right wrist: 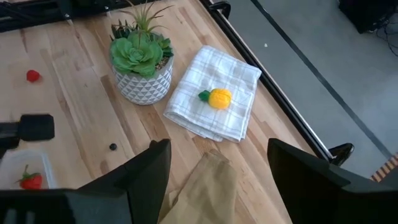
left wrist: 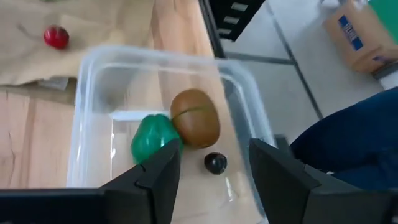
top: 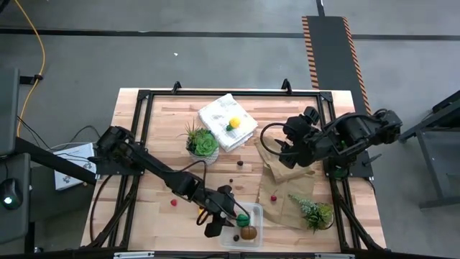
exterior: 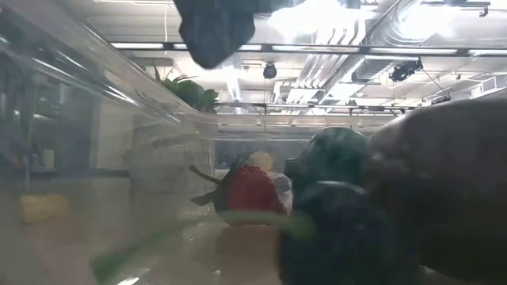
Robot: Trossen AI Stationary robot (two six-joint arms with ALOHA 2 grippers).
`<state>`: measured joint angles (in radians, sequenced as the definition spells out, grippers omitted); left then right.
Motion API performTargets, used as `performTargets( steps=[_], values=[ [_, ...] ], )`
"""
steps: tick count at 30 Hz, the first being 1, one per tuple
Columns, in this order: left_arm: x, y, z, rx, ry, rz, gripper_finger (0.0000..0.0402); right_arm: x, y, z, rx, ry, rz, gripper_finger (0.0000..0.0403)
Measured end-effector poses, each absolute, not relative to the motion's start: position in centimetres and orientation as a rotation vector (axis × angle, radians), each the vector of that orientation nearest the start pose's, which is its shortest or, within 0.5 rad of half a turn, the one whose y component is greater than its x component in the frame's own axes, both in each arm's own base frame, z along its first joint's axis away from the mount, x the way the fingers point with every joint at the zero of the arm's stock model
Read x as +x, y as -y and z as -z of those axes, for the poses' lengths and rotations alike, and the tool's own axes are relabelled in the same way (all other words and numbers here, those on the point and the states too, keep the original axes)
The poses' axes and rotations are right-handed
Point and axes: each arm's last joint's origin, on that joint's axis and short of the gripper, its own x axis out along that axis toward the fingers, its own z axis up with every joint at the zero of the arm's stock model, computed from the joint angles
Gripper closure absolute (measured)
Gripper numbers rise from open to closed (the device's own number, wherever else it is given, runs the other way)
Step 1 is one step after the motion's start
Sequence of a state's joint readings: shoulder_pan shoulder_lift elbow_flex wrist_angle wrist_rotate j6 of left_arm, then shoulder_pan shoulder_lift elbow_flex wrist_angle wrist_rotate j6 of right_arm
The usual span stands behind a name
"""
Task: Pick and placing Produce into tupperware
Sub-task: Put the red cherry into the transparent bin
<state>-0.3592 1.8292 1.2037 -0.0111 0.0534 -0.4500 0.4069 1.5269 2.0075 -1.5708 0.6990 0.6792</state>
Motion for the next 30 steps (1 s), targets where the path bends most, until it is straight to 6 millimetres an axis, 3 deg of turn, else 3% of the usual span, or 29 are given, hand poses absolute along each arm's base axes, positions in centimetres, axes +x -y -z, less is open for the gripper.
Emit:
performTargets(
  steps=[6,10,15,21,26,30],
  values=[
    [36.9,11.8,-24.3,-0.422,-0.632,0.296,0.0258,20.8,-8.0,-46.3,0.088,-0.728,0.519,0.0144],
    [36.0,10.1,-27.3,-0.449,-0.553,0.324,0.0283,18.3,-8.4,-45.3,0.133,-0.662,0.559,0.0144],
    [33.9,8.7,-31.5,-0.449,-0.440,0.344,0.0309,16.1,-9.5,-41.9,0.289,-0.576,0.530,0.0144],
    [30.1,7.7,-36.2,-0.414,-0.297,0.340,0.0324,15.8,-11.3,-36.6,0.501,-0.454,0.388,0.0144],
    [26.6,6.7,-39.4,-0.409,-0.197,0.298,0.0325,15.8,-12.2,-32.8,0.691,-0.366,0.137,0.0144],
    [23.6,5.8,-41.1,-0.406,-0.157,0.246,0.0325,16.3,-11.4,-32.0,0.769,-0.167,-0.087,0.0144]
  ],
)
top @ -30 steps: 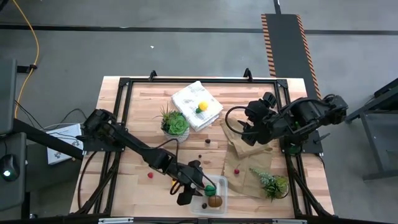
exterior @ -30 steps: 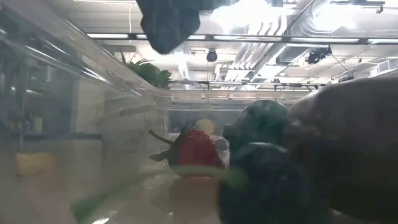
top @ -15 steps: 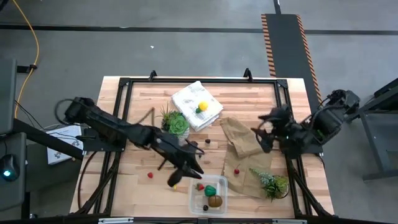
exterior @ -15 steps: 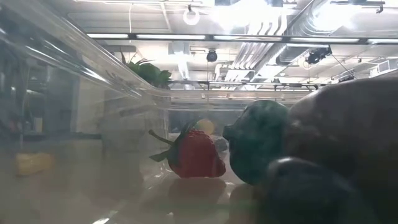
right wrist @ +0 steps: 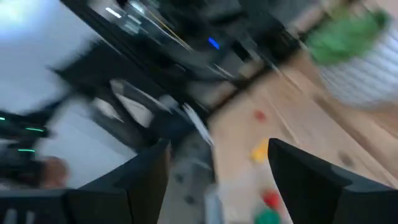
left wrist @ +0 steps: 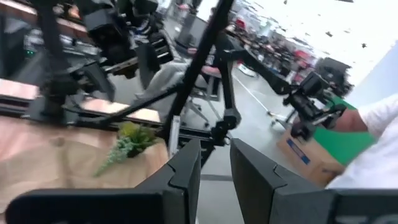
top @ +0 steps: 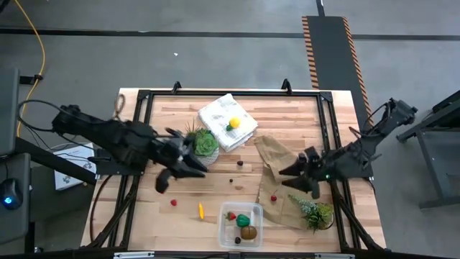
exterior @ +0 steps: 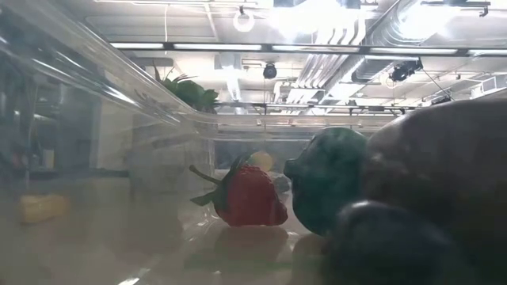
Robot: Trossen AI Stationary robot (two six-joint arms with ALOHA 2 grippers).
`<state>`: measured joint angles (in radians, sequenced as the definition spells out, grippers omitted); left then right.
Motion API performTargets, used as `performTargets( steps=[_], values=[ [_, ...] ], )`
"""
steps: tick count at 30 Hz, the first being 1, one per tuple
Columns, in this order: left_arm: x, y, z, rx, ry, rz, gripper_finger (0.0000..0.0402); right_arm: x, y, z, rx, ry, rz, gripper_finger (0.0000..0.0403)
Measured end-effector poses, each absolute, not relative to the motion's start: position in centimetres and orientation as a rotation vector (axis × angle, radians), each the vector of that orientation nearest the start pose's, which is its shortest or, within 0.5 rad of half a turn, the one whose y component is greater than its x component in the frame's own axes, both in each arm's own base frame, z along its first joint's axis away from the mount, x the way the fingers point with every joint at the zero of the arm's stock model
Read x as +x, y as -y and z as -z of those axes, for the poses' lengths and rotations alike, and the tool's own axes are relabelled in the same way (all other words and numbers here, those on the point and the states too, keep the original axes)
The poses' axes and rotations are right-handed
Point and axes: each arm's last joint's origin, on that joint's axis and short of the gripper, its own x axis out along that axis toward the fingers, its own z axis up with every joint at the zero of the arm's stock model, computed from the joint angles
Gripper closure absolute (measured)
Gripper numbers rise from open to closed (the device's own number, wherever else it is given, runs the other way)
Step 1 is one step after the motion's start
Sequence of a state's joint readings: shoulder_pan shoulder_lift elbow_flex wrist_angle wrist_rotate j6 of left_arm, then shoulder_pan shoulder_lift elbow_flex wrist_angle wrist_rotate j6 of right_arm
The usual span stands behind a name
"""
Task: Pick and placing Produce into tupperware
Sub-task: Put the red cherry into the transparent bin
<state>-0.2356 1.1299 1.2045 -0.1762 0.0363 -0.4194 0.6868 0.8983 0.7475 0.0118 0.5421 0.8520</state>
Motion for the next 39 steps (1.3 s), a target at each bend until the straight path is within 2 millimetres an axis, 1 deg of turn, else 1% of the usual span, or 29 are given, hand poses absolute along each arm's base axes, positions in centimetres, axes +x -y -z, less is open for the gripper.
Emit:
performTargets(
  steps=[2,3,6,8,12,15,17,22,24,26,31,39],
  values=[
    [22.2,5.3,-41.7,-0.406,-0.146,0.217,0.0326,16.5,-10.5,-32.4,0.776,-0.067,-0.142,0.0145],
    [21.5,5.1,-41.9,-0.405,-0.143,0.199,0.0326,16.6,-10.0,-32.7,0.764,-0.044,-0.155,0.0148],
    [19.4,4.5,-42.6,-0.409,-0.129,0.153,0.0326,17.1,-8.7,-33.9,0.717,-0.068,-0.177,0.0164],
    [18.1,4.1,-43.0,-0.421,-0.112,0.127,0.0326,17.6,-7.9,-34.9,0.685,-0.149,-0.170,0.0178],
    [15.7,3.4,-43.6,-0.450,-0.086,0.102,0.0325,18.7,-7.0,-35.9,0.620,-0.432,-0.119,0.0201],
    [14.2,3.0,-43.9,-0.473,-0.065,0.084,0.0325,19.7,-6.6,-36.8,0.567,-0.583,-0.091,0.0207],
    [13.3,2.7,-44.0,-0.476,-0.059,0.073,0.0325,20.5,-6.5,-37.0,0.536,-0.682,-0.080,0.0208],
    [12.4,2.5,-44.0,-0.469,-0.064,0.049,0.0325,23.0,-7.0,-36.1,0.473,-0.941,-0.067,0.0208],
    [12.3,2.4,-43.7,-0.462,-0.084,0.025,0.0325,24.0,-7.4,-35.2,0.419,-1.046,-0.057,0.0208],
    [12.3,2.4,-43.5,-0.451,-0.107,0.016,0.0325,24.9,-8.0,-34.4,0.356,-1.116,-0.064,0.0208],
    [12.2,2.4,-43.0,-0.435,-0.158,0.000,0.0325,27.3,-9.5,-32.5,0.241,-1.164,-0.120,0.0209],
    [12.1,2.3,-42.6,-0.426,-0.193,-0.008,0.0325,29.1,-11.3,-29.0,0.134,-1.283,-0.120,0.0209]
  ],
)
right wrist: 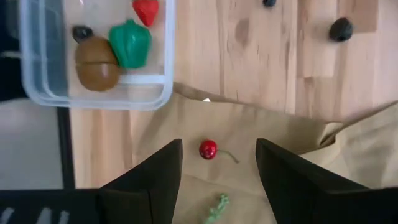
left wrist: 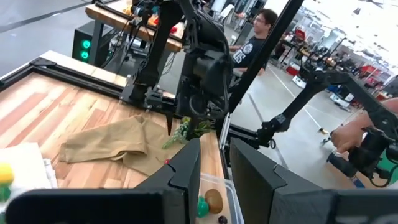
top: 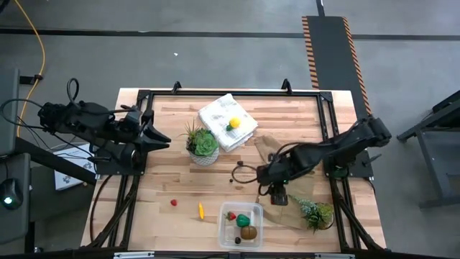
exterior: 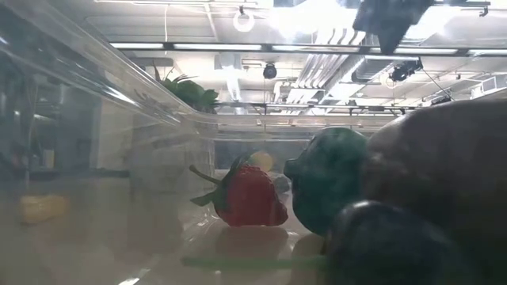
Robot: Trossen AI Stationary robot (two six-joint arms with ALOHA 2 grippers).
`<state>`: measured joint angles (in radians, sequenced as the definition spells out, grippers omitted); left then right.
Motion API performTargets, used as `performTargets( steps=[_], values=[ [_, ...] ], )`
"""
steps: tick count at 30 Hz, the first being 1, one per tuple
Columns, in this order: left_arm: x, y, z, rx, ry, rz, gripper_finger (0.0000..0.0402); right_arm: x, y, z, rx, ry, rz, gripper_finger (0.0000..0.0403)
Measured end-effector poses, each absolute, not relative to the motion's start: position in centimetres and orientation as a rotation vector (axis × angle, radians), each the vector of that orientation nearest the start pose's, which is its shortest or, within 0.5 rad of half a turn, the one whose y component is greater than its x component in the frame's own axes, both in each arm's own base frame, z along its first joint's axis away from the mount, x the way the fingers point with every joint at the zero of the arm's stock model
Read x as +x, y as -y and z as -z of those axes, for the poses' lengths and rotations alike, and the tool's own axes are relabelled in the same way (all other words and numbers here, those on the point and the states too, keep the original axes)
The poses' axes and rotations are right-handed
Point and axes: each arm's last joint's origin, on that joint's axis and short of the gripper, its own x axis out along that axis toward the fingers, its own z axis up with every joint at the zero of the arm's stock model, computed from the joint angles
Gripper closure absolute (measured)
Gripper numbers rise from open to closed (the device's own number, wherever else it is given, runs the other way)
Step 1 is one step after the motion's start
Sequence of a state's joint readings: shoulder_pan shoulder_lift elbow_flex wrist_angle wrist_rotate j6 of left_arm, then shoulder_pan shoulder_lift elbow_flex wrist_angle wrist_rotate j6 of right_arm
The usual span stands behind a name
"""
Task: Pick and placing Produce into tupperware
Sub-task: Put the red cherry into the transparent bin
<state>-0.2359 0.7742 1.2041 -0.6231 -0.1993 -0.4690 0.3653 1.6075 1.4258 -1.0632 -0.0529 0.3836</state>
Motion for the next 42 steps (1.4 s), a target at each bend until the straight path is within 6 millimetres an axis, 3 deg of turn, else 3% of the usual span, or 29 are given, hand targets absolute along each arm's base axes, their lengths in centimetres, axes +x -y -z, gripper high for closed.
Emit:
performTargets(
  steps=[8,15,22,28,34,42],
  values=[
    [12.0,2.3,-42.0,-0.411,-0.257,-0.024,0.0325,30.2,-13.1,-25.3,0.014,-1.409,-0.063,0.0209],
    [12.0,2.3,-42.0,-0.417,-0.259,-0.026,0.0325,30.6,-14.9,-23.0,0.047,-1.418,0.013,0.0208],
    [12.0,2.3,-41.9,-0.416,-0.269,-0.022,0.0325,28.9,-14.5,-20.8,0.466,-1.442,0.269,0.0208],
    [11.9,2.3,-41.8,-0.414,-0.280,-0.022,0.0325,28.3,-14.0,-21.2,0.793,-1.473,0.496,0.0208],
    [11.9,2.3,-41.8,-0.414,-0.282,-0.023,0.0325,28.4,-14.0,-21.1,0.984,-1.409,0.698,0.0208],
    [11.9,2.4,-41.7,-0.413,-0.294,0.011,0.0325,28.3,-13.8,-20.4,1.099,-1.306,0.851,0.0208]
  ],
)
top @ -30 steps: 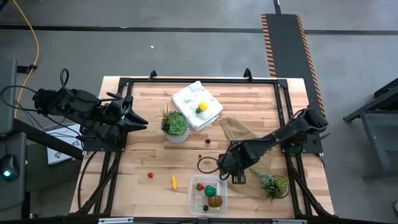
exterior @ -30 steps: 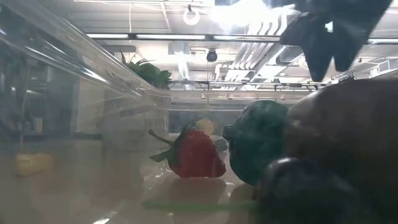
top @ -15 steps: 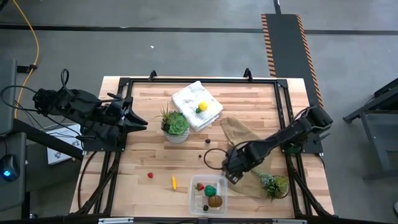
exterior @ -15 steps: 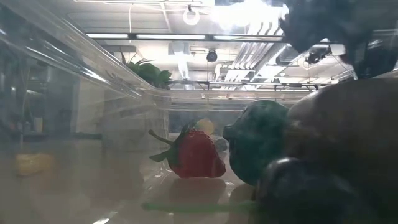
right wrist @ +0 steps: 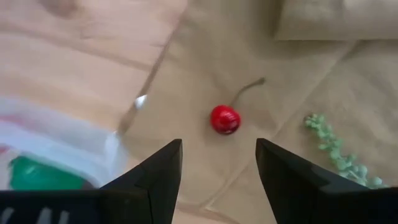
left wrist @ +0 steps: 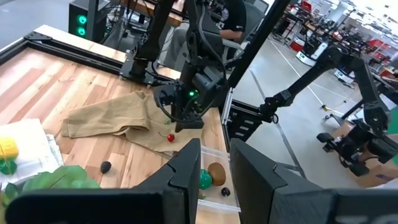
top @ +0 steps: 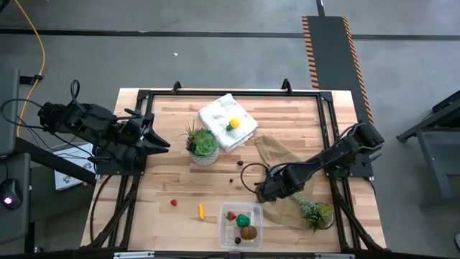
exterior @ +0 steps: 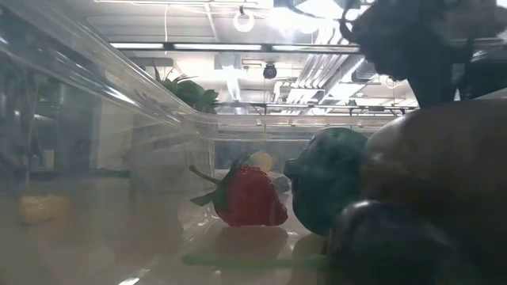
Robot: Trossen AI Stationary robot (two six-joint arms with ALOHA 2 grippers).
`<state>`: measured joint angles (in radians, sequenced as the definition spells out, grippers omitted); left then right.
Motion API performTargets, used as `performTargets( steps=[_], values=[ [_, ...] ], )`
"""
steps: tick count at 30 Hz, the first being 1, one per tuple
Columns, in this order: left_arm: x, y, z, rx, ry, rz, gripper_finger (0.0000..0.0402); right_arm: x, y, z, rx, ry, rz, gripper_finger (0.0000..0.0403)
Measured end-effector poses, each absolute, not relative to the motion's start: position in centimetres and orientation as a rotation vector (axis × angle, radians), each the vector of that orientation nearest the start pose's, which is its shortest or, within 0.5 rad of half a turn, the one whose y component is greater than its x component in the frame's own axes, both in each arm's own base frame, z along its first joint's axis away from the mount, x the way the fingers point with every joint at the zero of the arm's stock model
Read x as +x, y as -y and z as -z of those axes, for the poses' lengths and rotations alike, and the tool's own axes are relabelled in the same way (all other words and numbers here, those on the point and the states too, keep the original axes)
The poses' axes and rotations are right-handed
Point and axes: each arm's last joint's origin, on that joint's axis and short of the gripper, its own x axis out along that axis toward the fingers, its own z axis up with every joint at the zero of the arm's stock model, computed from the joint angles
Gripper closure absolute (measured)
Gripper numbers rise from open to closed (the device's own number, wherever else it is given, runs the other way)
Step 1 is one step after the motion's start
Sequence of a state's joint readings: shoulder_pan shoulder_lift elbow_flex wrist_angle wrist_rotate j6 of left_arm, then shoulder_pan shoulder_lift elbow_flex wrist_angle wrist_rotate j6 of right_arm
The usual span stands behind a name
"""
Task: Pick and placing Produce into tupperware
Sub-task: Put the red cherry into the transparent bin
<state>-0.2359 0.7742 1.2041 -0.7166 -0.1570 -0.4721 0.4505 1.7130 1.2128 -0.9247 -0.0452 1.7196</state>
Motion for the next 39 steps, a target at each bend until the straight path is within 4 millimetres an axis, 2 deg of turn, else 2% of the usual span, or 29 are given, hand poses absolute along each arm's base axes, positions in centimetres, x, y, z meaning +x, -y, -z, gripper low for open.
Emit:
performTargets(
  steps=[6,15,21,39],
  values=[
    [11.9,2.4,-41.6,-0.409,-0.307,0.008,0.0325,28.0,-14.4,-18.9,1.169,-1.265,0.856,0.0208],
    [11.9,2.4,-41.6,-0.413,-0.308,0.006,0.0325,27.4,-14.1,-17.4,1.173,-1.265,0.886,0.0208],
    [11.9,2.4,-41.6,-0.414,-0.309,0.006,0.0325,27.2,-14.1,-16.3,1.212,-1.263,0.842,0.0208],
    [11.9,2.4,-41.6,-0.417,-0.309,0.005,0.0325,27.4,-13.3,-16.2,1.197,-1.254,0.867,0.0208]
  ],
)
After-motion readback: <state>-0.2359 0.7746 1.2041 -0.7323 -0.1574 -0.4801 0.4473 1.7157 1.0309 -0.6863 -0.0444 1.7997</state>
